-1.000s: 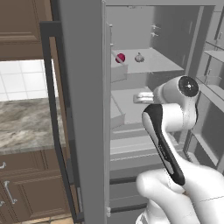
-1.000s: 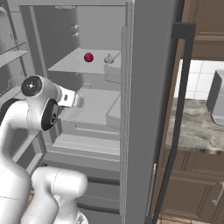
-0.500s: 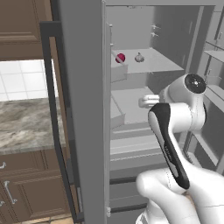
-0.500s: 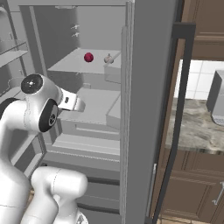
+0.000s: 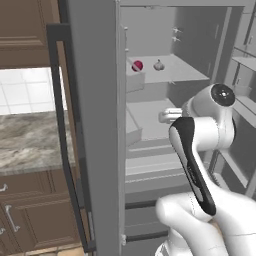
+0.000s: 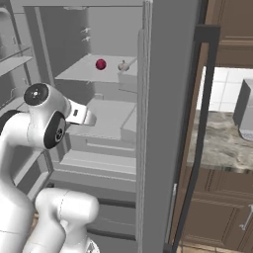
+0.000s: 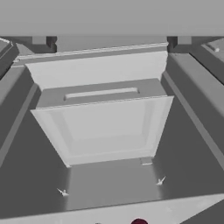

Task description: Move the garlic and radish from the second highest shelf to the top shelf to make space. Then, place the pitcher from the counter on the cleared second highest shelf.

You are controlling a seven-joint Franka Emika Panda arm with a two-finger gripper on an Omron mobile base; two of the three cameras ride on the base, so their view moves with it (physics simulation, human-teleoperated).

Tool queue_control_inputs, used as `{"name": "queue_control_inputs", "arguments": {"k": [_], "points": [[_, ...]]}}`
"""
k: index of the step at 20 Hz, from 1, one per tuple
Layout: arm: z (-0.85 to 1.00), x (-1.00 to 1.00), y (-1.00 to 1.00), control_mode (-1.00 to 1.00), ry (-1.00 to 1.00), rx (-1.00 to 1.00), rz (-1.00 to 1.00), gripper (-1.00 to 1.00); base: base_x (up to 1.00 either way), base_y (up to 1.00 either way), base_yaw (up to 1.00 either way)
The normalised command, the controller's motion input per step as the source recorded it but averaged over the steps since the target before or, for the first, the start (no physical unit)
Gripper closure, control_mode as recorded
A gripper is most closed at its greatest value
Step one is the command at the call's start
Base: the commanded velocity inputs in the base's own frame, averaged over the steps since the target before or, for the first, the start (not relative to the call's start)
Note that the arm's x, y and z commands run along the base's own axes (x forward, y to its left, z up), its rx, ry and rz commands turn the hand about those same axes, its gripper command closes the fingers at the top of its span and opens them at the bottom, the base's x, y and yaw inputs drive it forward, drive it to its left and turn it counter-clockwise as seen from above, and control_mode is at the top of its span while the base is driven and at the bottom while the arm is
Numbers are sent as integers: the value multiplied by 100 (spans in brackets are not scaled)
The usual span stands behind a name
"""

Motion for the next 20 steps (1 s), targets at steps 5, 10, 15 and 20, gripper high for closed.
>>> {"name": "queue_control_inputs", "arguments": {"k": [5,10,15,20], "points": [[0,0,0,100,0,0,0,-100,-60,0,18],[0,0,0,100,0,0,0,-100,-69,0,30],[0,0,0,100,0,0,0,-100,-70,5,31],[0,0,0,100,0,0,0,-100,-39,39,39]]}}
